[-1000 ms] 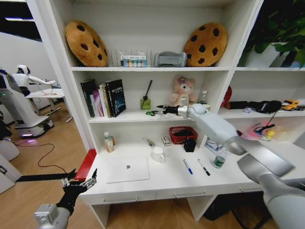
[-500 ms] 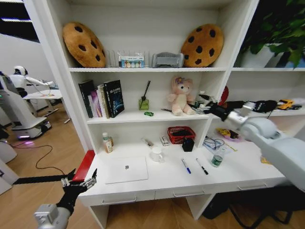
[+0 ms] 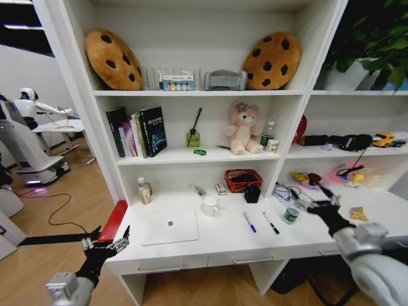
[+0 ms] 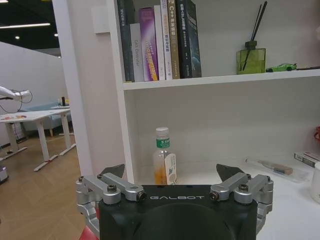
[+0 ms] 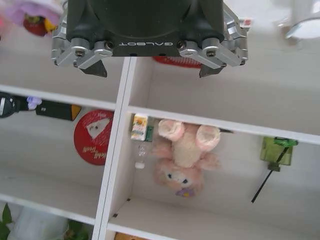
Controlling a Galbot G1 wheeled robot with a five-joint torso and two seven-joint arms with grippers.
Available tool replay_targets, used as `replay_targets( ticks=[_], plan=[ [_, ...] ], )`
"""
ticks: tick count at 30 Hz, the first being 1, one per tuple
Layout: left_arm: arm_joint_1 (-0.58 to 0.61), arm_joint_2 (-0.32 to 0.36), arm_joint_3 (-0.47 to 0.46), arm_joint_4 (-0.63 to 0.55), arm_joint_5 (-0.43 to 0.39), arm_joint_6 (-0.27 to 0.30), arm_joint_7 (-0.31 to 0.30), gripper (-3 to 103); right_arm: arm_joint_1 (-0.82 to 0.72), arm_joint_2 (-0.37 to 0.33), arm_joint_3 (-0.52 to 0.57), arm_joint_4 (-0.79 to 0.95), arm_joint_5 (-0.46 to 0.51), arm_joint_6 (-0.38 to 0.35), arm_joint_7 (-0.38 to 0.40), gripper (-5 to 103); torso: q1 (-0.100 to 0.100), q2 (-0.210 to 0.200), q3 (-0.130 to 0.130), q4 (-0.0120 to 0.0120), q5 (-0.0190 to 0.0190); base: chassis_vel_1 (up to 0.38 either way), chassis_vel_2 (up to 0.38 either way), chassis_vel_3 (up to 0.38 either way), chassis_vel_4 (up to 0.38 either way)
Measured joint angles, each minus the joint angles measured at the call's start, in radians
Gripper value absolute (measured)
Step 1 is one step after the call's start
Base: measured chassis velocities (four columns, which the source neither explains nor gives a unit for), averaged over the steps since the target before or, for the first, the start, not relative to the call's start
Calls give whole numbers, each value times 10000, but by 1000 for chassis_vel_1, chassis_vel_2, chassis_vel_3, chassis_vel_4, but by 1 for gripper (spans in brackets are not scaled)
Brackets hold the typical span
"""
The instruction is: Organize the objects on the table.
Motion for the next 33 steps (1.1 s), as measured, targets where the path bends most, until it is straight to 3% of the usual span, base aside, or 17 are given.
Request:
replay_targets(
  ticks=[4,5,7,11,25,33],
  plan=[
    [0,-1,0,0,0,0,-4,100,-1377,2130,-921,712,-659,445,-262,100,1,0,1,-5,-4,0,0,0,0],
    [0,-1,0,0,0,0,-4,100,-1377,2130,-921,712,-659,445,-262,100,1,0,1,-5,-4,0,0,0,0],
    [0,0,0,0,0,0,0,100,-1743,2917,-1750,594,-1341,658,-418,100,0,0,1,-6,1,0,0,0,0],
    [0,0,0,0,0,0,1,100,-1591,3309,-2438,355,-1830,791,-475,100,1,0,2,-3,1,0,0,0,0],
    [0,0,2,0,0,0,1,100,-485,2540,-2882,67,-974,-8,-483,100,4,-3,3,-5,4,-95,-96,94,90],
    [0,-1,4,-1,0,0,14,100,500,1458,-3440,-432,-54,-521,-351,100,3,-3,4,-3,17,-211,-198,202,209]
  ],
)
